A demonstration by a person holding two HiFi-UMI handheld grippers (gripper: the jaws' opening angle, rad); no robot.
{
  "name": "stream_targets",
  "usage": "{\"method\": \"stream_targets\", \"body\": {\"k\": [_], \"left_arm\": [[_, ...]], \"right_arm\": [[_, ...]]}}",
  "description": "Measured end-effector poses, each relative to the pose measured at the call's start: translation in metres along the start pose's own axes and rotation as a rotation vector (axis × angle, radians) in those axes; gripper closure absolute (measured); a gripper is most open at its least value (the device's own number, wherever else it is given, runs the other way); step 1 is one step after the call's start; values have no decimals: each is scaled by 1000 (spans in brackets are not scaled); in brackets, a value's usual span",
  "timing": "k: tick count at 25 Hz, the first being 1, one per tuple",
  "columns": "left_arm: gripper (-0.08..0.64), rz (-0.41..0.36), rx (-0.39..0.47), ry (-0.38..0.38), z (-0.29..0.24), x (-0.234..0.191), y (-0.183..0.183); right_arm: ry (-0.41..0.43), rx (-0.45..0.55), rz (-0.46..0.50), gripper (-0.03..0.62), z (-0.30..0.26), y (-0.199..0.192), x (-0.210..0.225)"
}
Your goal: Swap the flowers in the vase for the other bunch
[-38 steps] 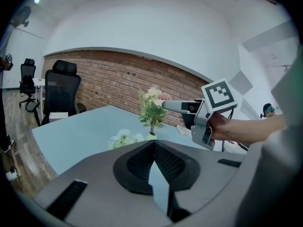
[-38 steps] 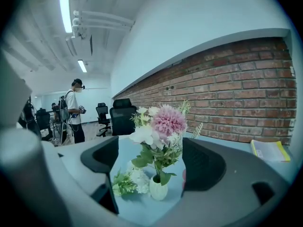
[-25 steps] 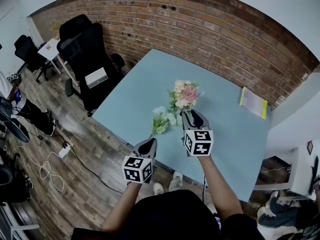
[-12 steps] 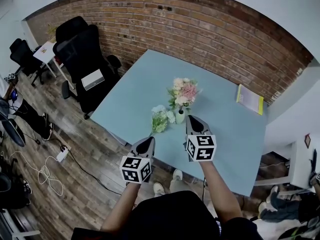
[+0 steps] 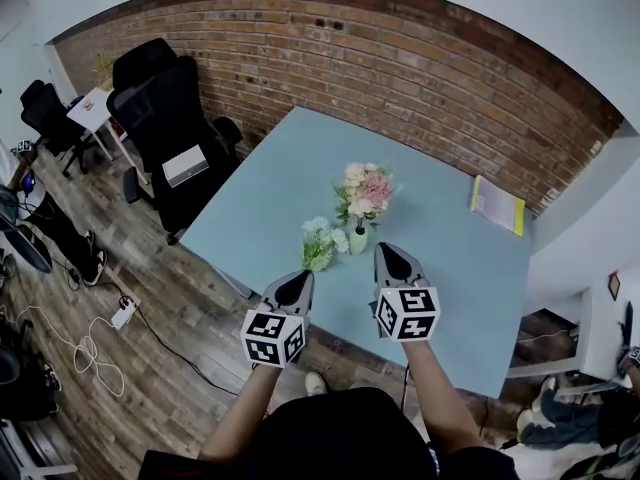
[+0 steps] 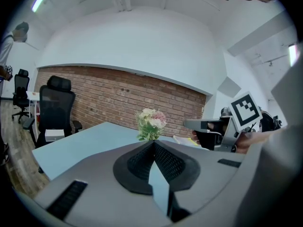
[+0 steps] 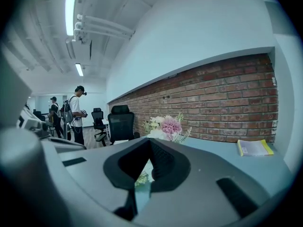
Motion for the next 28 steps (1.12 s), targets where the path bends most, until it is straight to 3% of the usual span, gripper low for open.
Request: {"method": "stream_targets", "body": {"k": [9, 28], "left_arm": [[552, -75, 34, 2, -9, 31, 23], [552, -137, 71, 47, 14, 96, 27]], "right_arm": [[94, 46, -41, 580, 34, 4, 7], [165, 88, -12, 580, 101, 11, 9]]}}
Point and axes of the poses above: the fingertips, and each gripper's own axes: z backward along the fingers, x to its right, y out of its top, the point moved 4 cm from there along z, backward along the fingers, and after that the axes turned 8 degrees about -y, right-handed, at the moved point
